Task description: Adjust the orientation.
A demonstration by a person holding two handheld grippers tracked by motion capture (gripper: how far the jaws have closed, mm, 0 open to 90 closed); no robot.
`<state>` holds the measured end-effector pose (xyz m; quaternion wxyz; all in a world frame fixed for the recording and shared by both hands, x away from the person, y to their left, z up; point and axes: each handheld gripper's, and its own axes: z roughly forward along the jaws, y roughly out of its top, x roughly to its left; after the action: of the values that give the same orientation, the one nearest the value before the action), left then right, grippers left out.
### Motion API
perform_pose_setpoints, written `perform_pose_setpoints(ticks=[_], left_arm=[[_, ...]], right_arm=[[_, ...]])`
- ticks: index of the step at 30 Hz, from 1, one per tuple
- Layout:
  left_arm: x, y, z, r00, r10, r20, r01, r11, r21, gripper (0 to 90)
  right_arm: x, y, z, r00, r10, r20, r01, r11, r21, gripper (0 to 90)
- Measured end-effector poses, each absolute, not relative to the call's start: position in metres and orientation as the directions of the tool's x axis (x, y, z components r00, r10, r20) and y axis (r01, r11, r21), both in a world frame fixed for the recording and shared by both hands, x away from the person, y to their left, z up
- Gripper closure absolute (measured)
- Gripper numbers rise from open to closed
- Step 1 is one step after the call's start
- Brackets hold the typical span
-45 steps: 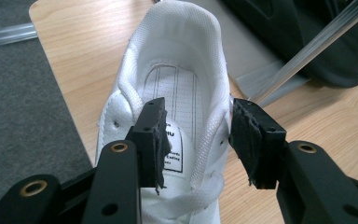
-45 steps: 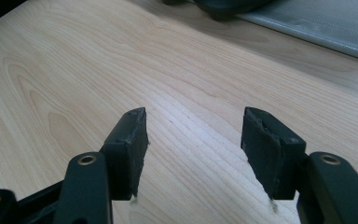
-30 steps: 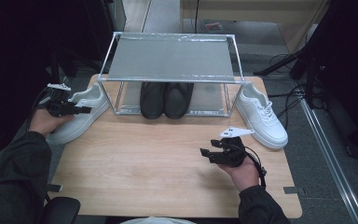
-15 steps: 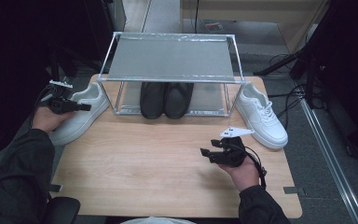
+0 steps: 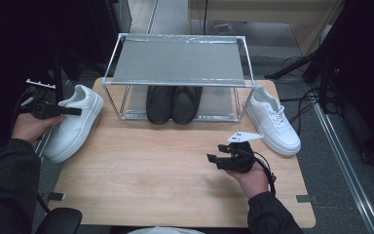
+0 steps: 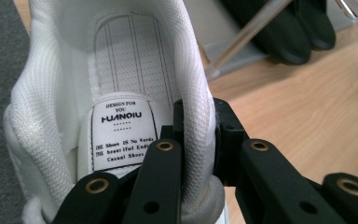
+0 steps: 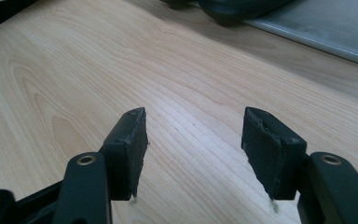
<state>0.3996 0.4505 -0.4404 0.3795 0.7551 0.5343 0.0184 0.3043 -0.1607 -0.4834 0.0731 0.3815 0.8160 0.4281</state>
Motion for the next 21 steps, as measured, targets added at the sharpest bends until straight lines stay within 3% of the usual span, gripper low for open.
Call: perform_pose_setpoints(ticks=[21], left_arm=[[0.321, 0.407, -0.418, 0.46, 0.806, -0.373, 0.778, -0.163, 0.607, 82.8]], right_arm=[[0.328, -0.134, -0.474, -0.767, 0.605, 0.214, 0.512, 0.377, 0.772, 42.0]])
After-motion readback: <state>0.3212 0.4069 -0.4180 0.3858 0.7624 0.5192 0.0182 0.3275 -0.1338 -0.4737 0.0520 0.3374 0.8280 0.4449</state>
